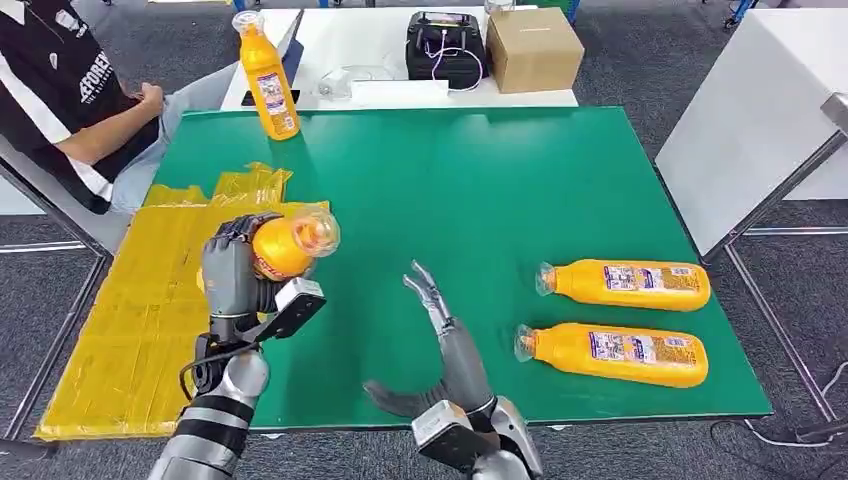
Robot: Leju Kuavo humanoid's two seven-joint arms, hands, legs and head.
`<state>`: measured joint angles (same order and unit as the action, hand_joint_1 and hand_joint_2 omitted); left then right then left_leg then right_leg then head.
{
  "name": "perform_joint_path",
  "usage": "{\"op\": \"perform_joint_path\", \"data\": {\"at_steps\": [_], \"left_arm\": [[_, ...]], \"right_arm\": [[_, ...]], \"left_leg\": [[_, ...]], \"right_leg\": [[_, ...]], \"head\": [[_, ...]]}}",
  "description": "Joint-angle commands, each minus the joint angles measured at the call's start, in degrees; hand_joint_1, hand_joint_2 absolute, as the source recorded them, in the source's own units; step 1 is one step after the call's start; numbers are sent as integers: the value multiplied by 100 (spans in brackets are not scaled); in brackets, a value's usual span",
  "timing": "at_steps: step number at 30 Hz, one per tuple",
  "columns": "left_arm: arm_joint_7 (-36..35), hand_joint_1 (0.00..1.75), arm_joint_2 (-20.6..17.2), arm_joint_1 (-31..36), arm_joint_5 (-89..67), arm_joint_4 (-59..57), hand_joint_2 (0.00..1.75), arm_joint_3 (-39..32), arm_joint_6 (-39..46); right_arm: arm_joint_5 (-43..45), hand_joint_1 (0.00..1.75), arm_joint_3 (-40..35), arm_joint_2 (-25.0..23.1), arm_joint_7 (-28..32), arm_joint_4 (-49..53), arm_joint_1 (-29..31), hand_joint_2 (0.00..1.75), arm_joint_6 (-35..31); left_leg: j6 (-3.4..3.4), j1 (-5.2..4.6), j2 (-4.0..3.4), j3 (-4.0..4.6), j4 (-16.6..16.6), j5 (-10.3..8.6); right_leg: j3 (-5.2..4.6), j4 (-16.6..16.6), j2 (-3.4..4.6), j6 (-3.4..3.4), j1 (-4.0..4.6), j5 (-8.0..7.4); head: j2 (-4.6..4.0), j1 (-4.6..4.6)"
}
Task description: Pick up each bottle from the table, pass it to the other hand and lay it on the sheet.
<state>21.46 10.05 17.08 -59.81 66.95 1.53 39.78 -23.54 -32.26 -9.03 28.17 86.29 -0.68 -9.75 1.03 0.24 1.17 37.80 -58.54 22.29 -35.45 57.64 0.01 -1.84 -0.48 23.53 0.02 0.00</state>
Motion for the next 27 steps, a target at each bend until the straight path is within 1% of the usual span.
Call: {"op": "perform_joint_path", "data": {"at_steps": [1,2,4,5,7,8,9,10,11,12,13,14,15,16,17,18,19,20,21,22,23,24,26,27], "left_arm": [[-84,175,-58,406,-212,-748,175,-370,22],[-84,175,-58,406,-212,-748,175,-370,22],[-84,175,-58,406,-212,-748,175,-370,22],[-109,175,-67,428,-379,-832,175,-388,22],[-109,175,-67,428,-379,-832,175,-388,22],[-569,175,-181,762,-713,-1567,175,-398,22],[-570,175,-233,901,-571,-1857,175,-425,22],[-569,175,-353,1110,-548,-2319,175,-467,22],[-740,175,-415,1203,-875,-2609,175,-594,22],[-723,175,-456,1238,-983,-2767,175,-654,22],[-736,175,-466,1251,-1297,-2866,175,-816,22],[-751,175,-472,1253,-1474,-2895,175,-873,22],[-805,175,-496,1248,-1811,-2912,175,-874,22],[-845,175,-519,1201,-2231,-2821,175,-832,22],[-934,175,-557,1168,-2485,-2766,175,-740,22],[-1182,175,-617,1118,-2940,-2705,175,-527,22],[-1448,175,-741,1083,-3019,-2660,175,-69,22],[-1543,175,-767,1071,-3019,-2645,175,69,22],[-1773,175,-858,1101,-3019,-2696,175,390,22],[-2149,175,-979,1140,-3019,-2713,175,821,22],[-3140,175,-1683,1577,-3019,-3097,175,1938,22],[-3780,175,-1615,1748,-3019,-3392,175,3253,22],[-3818,175,-1601,2087,-3019,-3972,175,3456,22],[-3769,175,-1611,2173,-2983,-4101,175,3486,22]], "right_arm": [[28,0,229,361,32,220,-41,0,50],[28,0,229,361,32,220,-41,0,50],[28,0,229,361,32,220,-41,0,50],[35,0,245,347,44,221,-32,0,32],[35,0,245,347,44,221,-32,0,32],[120,0,301,425,108,278,-19,0,25],[228,0,356,448,125,282,-5,0,65],[318,0,550,421,197,297,-22,175,254],[376,0,649,484,227,341,-20,175,221],[452,0,708,530,272,381,-29,175,240],[494,0,755,589,330,453,-48,175,271],[516,0,766,615,377,498,-57,175,291],[559,0,774,660,481,596,-63,175,314],[585,0,780,707,537,710,-69,175,304],[588,0,779,732,553,759,-72,175,297],[598,0,784,790,583,844,-71,175,275],[656,0,806,840,610,886,-37,175,224],[685,0,836,854,620,894,-17,175,215],[710,0,849,864,627,871,49,175,209],[734,0,849,866,627,839,105,175,202],[669,0,765,945,698,820,149,175,231],[648,0,733,971,726,782,152,175,228],[635,0,691,992,788,715,169,175,212],[638,0,682,997,798,712,166,175,221]], "left_leg": [[-4,5,1,-21,5,7],[-3,3,-1,-13,4,4],[-5,8,-9,-43,7,17],[-2,3,-3,-15,4,5],[-2,4,-1,-23,6,7],[-4,7,-5,-33,5,13],[-3,5,-1,-23,6,6],[-4,9,5,-34,8,7],[-4,10,3,-41,9,8],[-3,5,5,-27,9,1],[-4,7,3,-39,13,3],[-3,4,-8,-29,9,3],[-4,9,-18,-39,11,8],[-2,3,-13,-22,6,5],[-3,4,-10,-30,6,9],[-1,2,-4,-15,4,1],[-1,0,-2,-12,4,1],[-2,6,-5,-29,3,10],[-1,4,-6,-23,3,7],[0,2,-4,-17,3,4],[-2,5,-5,-27,3,9],[-2,5,-2,-19,1,6],[-2,5,19,3,-2,-4],[-4,9,27,-6,-3,-2]], "right_leg": [[28,-9,-8,4,7,8],[16,-7,-4,2,5,4],[50,-16,-2,6,11,14],[18,-6,-3,2,6,5],[26,-9,-6,3,7,7],[39,-12,-4,4,11,11],[27,-10,-7,3,8,7],[44,-15,-16,4,12,9],[50,-18,-14,5,14,10],[32,-12,-14,4,9,5],[46,-19,-13,4,12,5],[33,-12,1,3,8,3],[45,-20,9,5,14,2],[23,-9,6,3,7,1],[34,-12,0,4,10,5],[15,-6,-3,3,6,3],[13,-4,-5,3,3,4],[35,-10,-7,4,10,11],[28,-8,-4,4,7,9],[20,-6,-5,3,4,6],[33,-9,-6,4,7,10],[26,-7,-8,4,7,8],[7,1,-26,4,6,5],[17,-1,-36,6,11,9]], "head": [[0,2],[0,0],[0,2],[0,0],[0,0],[0,0],[0,0],[0,0],[0,0],[0,0],[0,2],[0,2],[0,0],[0,-2],[0,0],[0,2],[0,2],[0,0],[0,0],[0,0],[0,0],[0,0],[0,0],[0,0]]}}
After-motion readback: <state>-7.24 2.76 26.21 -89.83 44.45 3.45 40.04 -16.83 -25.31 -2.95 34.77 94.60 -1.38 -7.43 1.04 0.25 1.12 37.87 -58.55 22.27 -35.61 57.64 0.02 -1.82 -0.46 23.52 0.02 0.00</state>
